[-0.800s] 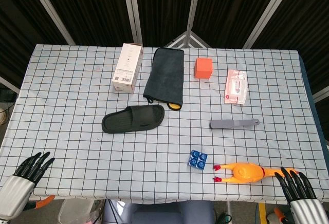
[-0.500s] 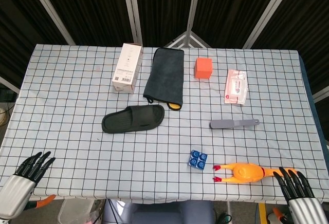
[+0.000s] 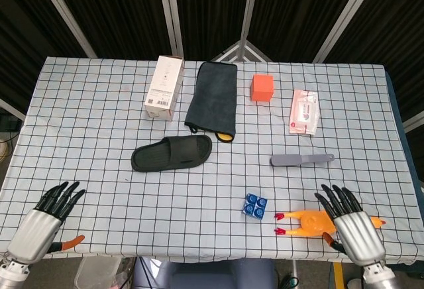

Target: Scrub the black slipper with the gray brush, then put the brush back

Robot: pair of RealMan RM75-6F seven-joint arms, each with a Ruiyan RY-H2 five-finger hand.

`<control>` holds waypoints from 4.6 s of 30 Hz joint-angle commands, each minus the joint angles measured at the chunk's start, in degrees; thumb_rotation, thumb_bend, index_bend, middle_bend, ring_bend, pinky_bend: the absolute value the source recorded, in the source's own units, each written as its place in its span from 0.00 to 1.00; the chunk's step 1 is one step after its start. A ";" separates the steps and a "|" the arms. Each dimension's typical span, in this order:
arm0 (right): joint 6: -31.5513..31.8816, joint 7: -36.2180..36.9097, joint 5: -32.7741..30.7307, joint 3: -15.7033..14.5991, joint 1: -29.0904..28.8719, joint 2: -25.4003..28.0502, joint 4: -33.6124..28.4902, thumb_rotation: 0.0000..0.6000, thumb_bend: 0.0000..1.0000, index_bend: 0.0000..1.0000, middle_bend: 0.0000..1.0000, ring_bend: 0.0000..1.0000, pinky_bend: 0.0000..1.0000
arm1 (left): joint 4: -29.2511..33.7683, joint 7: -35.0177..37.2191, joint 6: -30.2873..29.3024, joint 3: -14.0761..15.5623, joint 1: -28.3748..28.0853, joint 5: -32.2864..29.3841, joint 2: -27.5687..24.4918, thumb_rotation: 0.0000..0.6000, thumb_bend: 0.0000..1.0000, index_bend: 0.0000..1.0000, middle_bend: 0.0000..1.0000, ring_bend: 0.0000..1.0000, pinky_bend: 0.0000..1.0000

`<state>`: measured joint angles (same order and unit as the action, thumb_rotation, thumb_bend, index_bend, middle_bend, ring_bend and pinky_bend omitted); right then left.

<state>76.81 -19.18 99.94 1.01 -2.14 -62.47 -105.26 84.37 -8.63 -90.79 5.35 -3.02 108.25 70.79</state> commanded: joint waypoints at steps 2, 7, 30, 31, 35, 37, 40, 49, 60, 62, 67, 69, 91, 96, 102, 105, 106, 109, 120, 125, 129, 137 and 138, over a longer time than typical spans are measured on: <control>-10.79 -7.44 -9.91 5.94 -7.60 -2.46 -2.20 1.00 0.29 0.21 0.08 0.05 0.11 | 1.84 -2.14 2.19 -1.90 -1.32 -2.60 0.98 0.75 0.05 0.00 0.00 0.00 0.13; -18.56 -12.30 -19.61 10.29 -14.19 -5.94 0.36 1.00 0.34 0.25 0.09 0.06 0.13 | 2.42 -3.99 2.26 -2.82 -1.16 -4.49 1.40 0.75 0.05 0.00 0.00 0.00 0.13; -31.52 -13.31 -36.43 12.67 -28.62 -11.83 15.68 1.00 0.37 0.27 0.10 0.06 0.15 | 2.43 -9.71 7.05 -4.98 -1.99 -12.79 3.55 0.76 0.05 0.00 0.00 0.00 0.13; -31.63 -12.91 -36.58 12.56 -28.81 -11.90 16.00 1.00 0.37 0.27 0.10 0.06 0.15 | 2.44 -9.79 7.35 -5.00 -2.10 -13.05 3.58 0.76 0.05 0.00 0.00 0.00 0.13; -31.65 -11.53 -36.22 12.13 -29.57 -12.19 17.18 1.00 0.37 0.27 0.10 0.06 0.15 | 2.62 -10.06 8.28 -5.23 -2.48 -14.14 3.60 0.76 0.05 0.00 0.00 0.00 0.13; -31.87 -11.00 -36.14 11.81 -30.02 -12.53 17.99 1.00 0.37 0.27 0.10 0.06 0.15 | 2.68 -10.18 8.61 -5.34 -2.65 -14.60 3.61 0.77 0.06 0.00 0.00 0.00 0.13; -32.36 -10.05 -36.22 11.39 -30.74 -13.29 19.40 1.00 0.37 0.27 0.10 0.06 0.15 | 2.71 -10.34 9.07 -5.41 -2.90 -15.06 3.62 0.77 0.07 0.00 0.00 0.00 0.13; -32.78 -7.66 -35.27 10.01 -32.28 -15.65 22.68 1.00 0.37 0.27 0.11 0.06 0.15 | 2.60 -10.48 10.12 -5.47 -3.58 -16.05 3.64 0.77 0.07 0.00 0.00 0.00 0.13; -33.50 -5.80 -35.32 9.05 -34.20 -17.36 25.37 1.00 0.37 0.28 0.11 0.07 0.15 | 2.89 -10.74 10.71 -5.52 -3.88 -17.51 3.39 0.77 0.07 0.00 0.00 0.00 0.13; -33.65 -5.39 -35.40 9.02 -34.55 -17.57 25.85 1.00 0.37 0.31 0.12 0.08 0.16 | 2.96 -10.81 10.73 -5.54 -3.91 -17.70 3.37 0.77 0.07 0.00 0.00 0.00 0.13; -33.22 -4.57 -34.96 8.80 -35.17 -18.23 26.98 1.00 0.37 0.36 0.14 0.10 0.18 | 2.99 -10.80 10.69 -5.49 -3.96 -18.01 3.30 0.77 0.07 0.00 0.00 0.00 0.13; -33.14 -4.29 -34.79 8.55 -35.42 -18.56 27.49 1.00 0.37 0.37 0.14 0.10 0.18 | 2.99 -10.75 10.73 -5.43 -4.01 -18.13 3.25 0.77 0.07 0.00 0.00 0.00 0.13; -32.69 -2.15 -34.48 7.09 -37.15 -20.82 31.44 1.00 0.37 0.44 0.18 0.13 0.21 | 2.85 -10.47 10.52 -5.10 -4.25 -18.82 3.11 0.77 0.07 0.00 0.00 0.00 0.13; -32.24 -2.04 -34.19 6.93 -37.40 -20.78 31.57 1.00 0.37 0.48 0.20 0.15 0.22 | 2.88 -10.59 10.64 -5.01 -4.36 -18.97 3.19 0.78 0.07 0.00 0.00 0.00 0.13; -31.90 -1.69 -34.27 6.65 -37.43 -20.79 31.78 1.00 0.37 0.51 0.22 0.17 0.23 | 2.92 -10.60 10.56 -4.90 -4.38 -19.06 3.20 0.77 0.07 0.00 0.00 0.00 0.13; -31.92 -1.63 -34.39 6.44 -37.46 -20.80 31.97 1.00 0.37 0.51 0.22 0.17 0.23 | 2.91 -10.62 10.64 -4.83 -4.45 -19.08 3.20 0.78 0.07 0.00 0.00 0.00 0.13; -31.91 -1.61 -34.42 6.38 -37.47 -20.82 32.04 1.00 0.38 0.51 0.22 0.17 0.23 | 2.90 -10.62 10.64 -4.81 -4.46 -19.08 3.20 0.78 0.07 0.00 0.00 0.00 0.13; -32.05 -1.43 -34.56 6.22 -37.55 -20.95 32.33 1.00 0.40 0.52 0.24 0.18 0.23 | 2.89 -10.61 10.62 -4.79 -4.50 -19.14 3.21 0.77 0.07 0.00 0.00 0.00 0.13; -29.93 2.64 -30.46 5.53 -37.38 -22.69 34.41 1.00 0.46 0.66 0.46 0.38 0.47 | 2.77 -10.69 10.74 -4.77 -4.62 -19.58 3.27 0.78 0.07 0.00 0.00 0.00 0.13; -29.28 4.78 -28.48 5.08 -37.30 -23.12 35.46 1.00 0.47 0.70 0.49 0.44 0.52 | 2.76 -10.70 10.65 -4.62 -4.62 -19.48 3.26 0.78 0.07 0.00 0.00 0.00 0.13; -28.92 6.08 -27.47 4.84 -37.21 -23.30 36.09 1.00 0.47 0.71 0.50 0.45 0.54 | 2.76 -10.70 10.55 -4.54 -4.60 -19.44 3.25 0.77 0.07 0.00 0.00 0.00 0.13; -28.23 7.29 -26.17 4.46 -37.11 -23.94 37.40 1.00 0.51 0.76 0.55 0.50 0.58 | 2.69 -10.87 10.77 -4.39 -4.74 -19.50 3.37 0.78 0.07 0.00 0.00 0.00 0.13; -28.15 7.32 -25.99 4.39 -37.11 -23.97 37.47 1.00 0.54 0.77 0.56 0.51 0.58 | 2.66 -10.92 10.80 -4.38 -4.76 -19.52 3.39 0.78 0.07 0.00 0.00 0.00 0.13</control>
<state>48.59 -11.89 73.84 5.46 -39.24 -86.41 -67.86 87.04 -19.54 -80.00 0.96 -7.77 88.74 74.17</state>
